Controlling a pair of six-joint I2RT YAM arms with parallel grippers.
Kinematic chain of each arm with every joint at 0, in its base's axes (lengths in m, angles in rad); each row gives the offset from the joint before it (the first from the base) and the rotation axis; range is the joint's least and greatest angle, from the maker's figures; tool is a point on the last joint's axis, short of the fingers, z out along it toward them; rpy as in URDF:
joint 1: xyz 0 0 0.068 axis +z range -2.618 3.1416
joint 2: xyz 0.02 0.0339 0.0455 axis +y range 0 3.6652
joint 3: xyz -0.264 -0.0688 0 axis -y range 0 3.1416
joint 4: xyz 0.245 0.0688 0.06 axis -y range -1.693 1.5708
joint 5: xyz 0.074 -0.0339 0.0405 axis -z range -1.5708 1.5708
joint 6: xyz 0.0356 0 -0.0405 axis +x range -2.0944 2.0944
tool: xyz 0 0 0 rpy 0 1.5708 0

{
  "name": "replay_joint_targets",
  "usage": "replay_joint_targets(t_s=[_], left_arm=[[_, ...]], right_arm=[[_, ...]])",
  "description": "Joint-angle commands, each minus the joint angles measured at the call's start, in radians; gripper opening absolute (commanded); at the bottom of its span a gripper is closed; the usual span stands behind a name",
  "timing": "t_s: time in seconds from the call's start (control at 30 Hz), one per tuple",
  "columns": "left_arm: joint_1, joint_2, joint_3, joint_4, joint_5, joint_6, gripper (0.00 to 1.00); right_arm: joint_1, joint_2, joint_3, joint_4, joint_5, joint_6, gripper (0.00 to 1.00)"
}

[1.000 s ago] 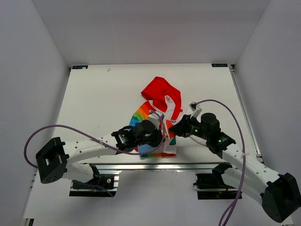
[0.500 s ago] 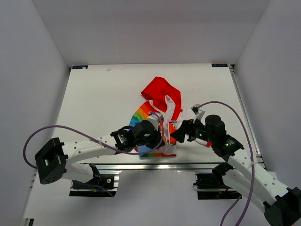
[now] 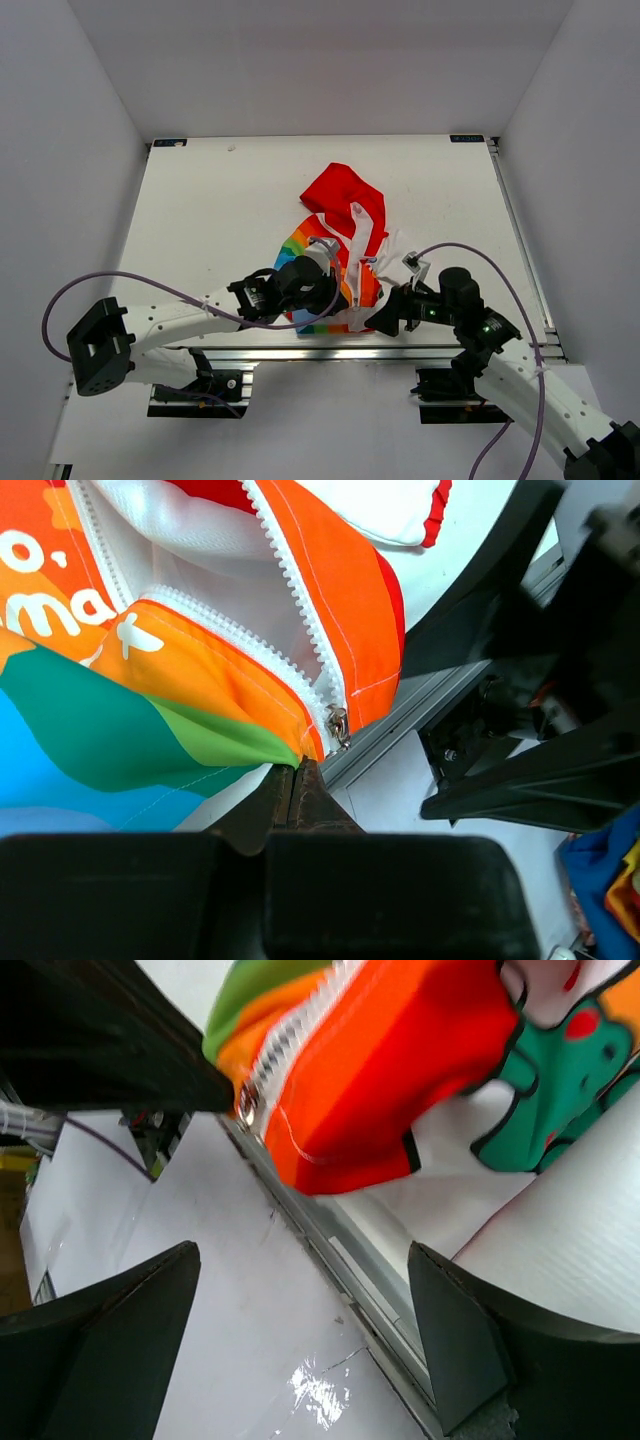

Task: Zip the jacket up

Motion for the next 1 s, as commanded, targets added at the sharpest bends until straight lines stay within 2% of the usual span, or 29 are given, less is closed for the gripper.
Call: replay_joint_targets(t_s=[0.0,0.2,0.3,0.37,0.4,0.5,0.53,0.67,0.8,0.97], left_arm=[[0.005,-0.050,-0.026,0.023,-0.015,-0.042,0.00],[0.005,-0.052,-0.046,0.066,-0.011,-0.086,0.00],[0.005,-0.048,-0.056,0.086,-0.011,-0.106,0.00],[0.005,-0.047,-0.057,0.089,-0.012,-0.120,0.00],[0.005,-0.047,-0.059,0.092,-0.012,-0.122,0.00],[0.005,-0.053,-0.062,0.094,-0.017,-0.135,0.00],[0.005,-0.055,-0.066,0.100,-0.017,-0.137,0.00],[0.005,-0.064,-0.074,0.106,-0.021,-0.148,0.00],[0.005,-0.078,-0.077,0.097,-0.034,-0.154,0.00],[0.005,-0.094,-0.080,0.103,-0.048,-0.158,0.00]], right_arm=[[0.018,-0.057,-0.059,0.099,-0.077,0.087,0.89],[0.079,-0.097,-0.152,0.317,-0.013,0.209,0.89],[0.162,-0.063,-0.156,0.406,0.092,0.219,0.89],[0.260,-0.012,-0.155,0.469,0.196,0.222,0.89],[0.332,0.006,-0.152,0.480,0.284,0.219,0.89],[0.418,0.055,-0.141,0.514,0.406,0.215,0.88],[0.426,0.070,-0.140,0.521,0.461,0.216,0.86],[0.448,0.074,-0.150,0.602,0.517,0.219,0.79],[0.461,0.080,-0.141,0.546,0.627,0.248,0.79],[0.463,0.061,-0.170,0.575,0.662,0.273,0.78]])
